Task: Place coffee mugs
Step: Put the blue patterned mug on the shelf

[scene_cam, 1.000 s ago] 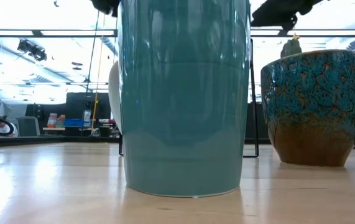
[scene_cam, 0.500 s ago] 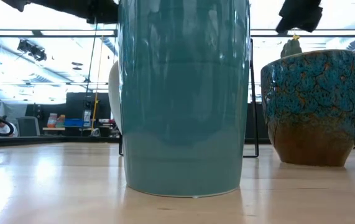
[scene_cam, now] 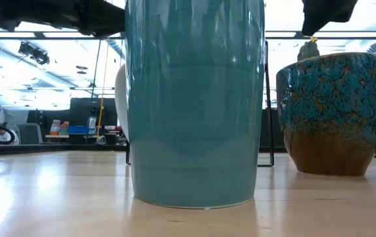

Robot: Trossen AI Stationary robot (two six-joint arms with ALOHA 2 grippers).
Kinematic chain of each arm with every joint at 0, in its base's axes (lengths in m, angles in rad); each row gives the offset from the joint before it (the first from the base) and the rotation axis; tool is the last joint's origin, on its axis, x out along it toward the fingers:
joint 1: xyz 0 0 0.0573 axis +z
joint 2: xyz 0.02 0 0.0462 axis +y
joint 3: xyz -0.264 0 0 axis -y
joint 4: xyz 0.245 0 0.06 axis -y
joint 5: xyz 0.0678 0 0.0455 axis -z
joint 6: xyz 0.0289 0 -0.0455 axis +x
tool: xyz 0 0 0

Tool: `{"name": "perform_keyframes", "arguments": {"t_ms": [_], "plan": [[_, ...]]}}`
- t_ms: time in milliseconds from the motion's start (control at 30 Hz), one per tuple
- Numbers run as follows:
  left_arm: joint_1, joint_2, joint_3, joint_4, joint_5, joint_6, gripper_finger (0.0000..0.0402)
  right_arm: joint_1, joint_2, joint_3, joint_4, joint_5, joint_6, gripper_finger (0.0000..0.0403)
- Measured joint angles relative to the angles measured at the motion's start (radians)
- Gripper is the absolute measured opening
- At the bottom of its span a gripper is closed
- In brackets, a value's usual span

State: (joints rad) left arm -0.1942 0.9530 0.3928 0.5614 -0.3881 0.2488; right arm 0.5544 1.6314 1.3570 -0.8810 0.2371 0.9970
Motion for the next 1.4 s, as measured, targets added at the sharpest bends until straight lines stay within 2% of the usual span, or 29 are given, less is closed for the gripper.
{"name": "perform_keyframes", "arguments": {"t_ms": [200, 333, 500, 667, 1067, 1233, 1400], "plan": [[-0.061, -0.013, -0.101, 0.188, 0.0, -0.011, 0.0188, 0.012, 0.143, 0.158, -0.177, -0.016, 0.032, 0.0158], [-0.08, -0.013, -0.112, 0.183, -0.001, -0.04, 0.0188, 0.008, 0.207, 0.202, -0.244, -0.055, 0.024, 0.0158], [-0.099, -0.013, -0.112, 0.162, -0.003, -0.099, 0.0188, -0.025, 0.248, 0.206, -0.256, -0.141, 0.008, 0.0158], [-0.12, -0.013, -0.111, 0.142, -0.003, -0.11, 0.0188, -0.047, 0.27, 0.206, -0.281, -0.154, -0.015, 0.015], [-0.142, -0.013, -0.111, 0.103, -0.008, -0.11, 0.0188, -0.066, 0.314, 0.205, -0.252, -0.247, -0.115, 0.0046], [-0.142, -0.013, -0.111, 0.097, -0.011, -0.111, 0.0188, -0.066, 0.297, 0.208, -0.307, -0.246, -0.171, 0.0045], [-0.142, -0.012, -0.111, 0.094, -0.011, -0.11, 0.0188, -0.06, 0.291, 0.208, -0.431, -0.226, -0.307, 0.0052]]}}
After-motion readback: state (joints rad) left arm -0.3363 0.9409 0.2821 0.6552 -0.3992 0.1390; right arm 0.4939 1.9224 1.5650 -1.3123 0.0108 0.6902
